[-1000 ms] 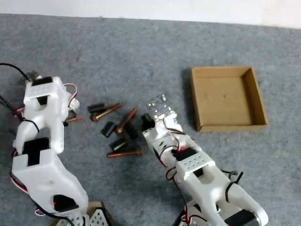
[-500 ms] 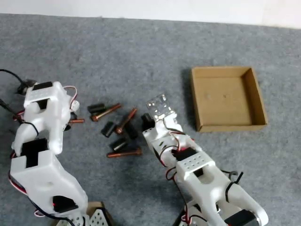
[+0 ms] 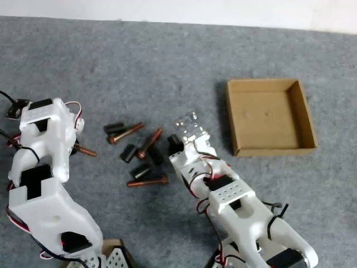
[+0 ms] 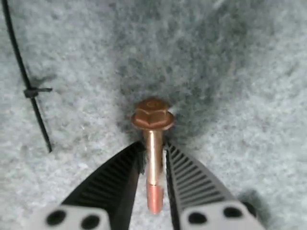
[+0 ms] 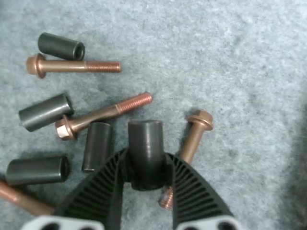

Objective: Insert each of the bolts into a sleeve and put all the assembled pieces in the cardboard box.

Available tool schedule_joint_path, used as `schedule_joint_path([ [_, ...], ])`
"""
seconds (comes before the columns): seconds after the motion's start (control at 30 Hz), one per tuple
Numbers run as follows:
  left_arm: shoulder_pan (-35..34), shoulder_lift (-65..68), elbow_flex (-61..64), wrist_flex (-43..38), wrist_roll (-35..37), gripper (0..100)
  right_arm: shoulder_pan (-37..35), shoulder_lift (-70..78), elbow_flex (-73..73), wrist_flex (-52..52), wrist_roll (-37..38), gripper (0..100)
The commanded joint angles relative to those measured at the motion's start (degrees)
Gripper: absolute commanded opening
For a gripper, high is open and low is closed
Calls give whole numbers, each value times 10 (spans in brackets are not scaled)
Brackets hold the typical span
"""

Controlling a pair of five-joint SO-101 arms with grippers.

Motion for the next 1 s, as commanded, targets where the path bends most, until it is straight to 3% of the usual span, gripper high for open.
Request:
schedule_joint_path([
  [0.0,-17,-7,1,1,0,5,3,-2,-4,-18,-5,4],
  [0.2,0,-38,-22,1,-74,5,3,-6,-4,-18,-4,4],
  [0.47,15,-217,0,6,-142,5,2,-10,-7,-18,-4,5],
  [0.73,60,-447,145,1,-171,5,2,-13,-8,-19,-4,5],
  [0.97,152,-649,283,-11,-167,5,3,-137,13,-17,-5,5],
])
